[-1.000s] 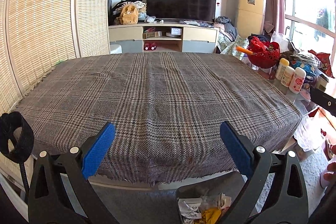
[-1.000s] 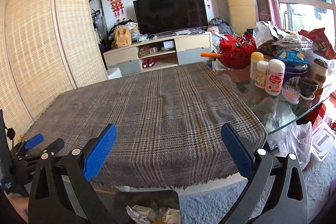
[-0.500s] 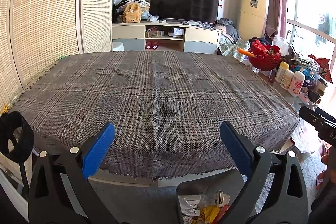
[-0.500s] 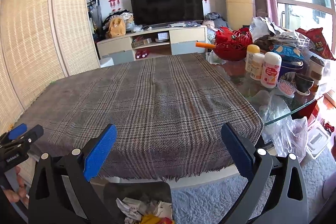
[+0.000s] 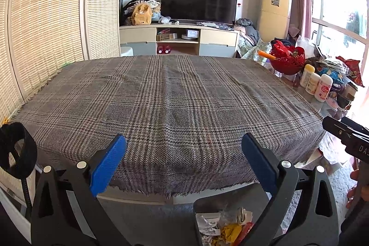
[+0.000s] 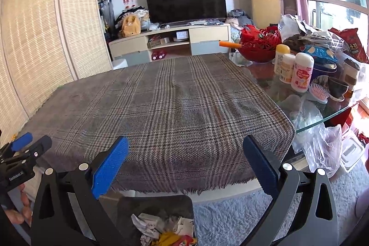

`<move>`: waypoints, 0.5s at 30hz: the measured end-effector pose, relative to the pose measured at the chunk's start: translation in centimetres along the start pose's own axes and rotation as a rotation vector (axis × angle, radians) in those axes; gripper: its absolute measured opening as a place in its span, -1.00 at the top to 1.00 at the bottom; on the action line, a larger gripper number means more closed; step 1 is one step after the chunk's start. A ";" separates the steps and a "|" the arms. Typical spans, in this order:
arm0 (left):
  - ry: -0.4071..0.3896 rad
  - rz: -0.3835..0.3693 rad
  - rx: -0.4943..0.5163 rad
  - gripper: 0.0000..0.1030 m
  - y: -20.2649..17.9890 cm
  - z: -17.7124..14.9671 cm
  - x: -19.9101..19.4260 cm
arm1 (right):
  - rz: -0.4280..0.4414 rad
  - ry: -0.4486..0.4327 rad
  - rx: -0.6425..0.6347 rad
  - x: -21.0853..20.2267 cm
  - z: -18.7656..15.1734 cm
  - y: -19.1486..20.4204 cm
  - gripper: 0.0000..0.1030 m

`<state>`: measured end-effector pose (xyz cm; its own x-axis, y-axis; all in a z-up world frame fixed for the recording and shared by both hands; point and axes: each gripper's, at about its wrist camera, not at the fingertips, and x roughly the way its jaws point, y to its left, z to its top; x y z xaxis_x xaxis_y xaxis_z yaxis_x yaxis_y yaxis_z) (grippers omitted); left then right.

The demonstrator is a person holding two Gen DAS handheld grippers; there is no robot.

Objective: Collect trash

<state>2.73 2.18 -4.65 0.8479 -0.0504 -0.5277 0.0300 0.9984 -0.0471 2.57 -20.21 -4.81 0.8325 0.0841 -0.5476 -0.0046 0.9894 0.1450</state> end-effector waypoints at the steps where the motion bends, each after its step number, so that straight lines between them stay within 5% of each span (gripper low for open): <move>1: 0.000 -0.001 -0.001 -0.84 0.0 0.0 0.0 | -0.001 0.000 0.000 0.0 0.0 0.0 -0.94; 15: 0.002 -0.009 0.000 -0.84 0.1 0.0 -0.2 | 0.005 0.007 -0.002 -0.2 -0.1 0.4 -0.94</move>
<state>2.59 2.29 -4.51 0.8468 -0.0592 -0.5287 0.0374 0.9980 -0.0520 2.36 -19.81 -4.78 0.8288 0.0896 -0.5524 -0.0095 0.9892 0.1463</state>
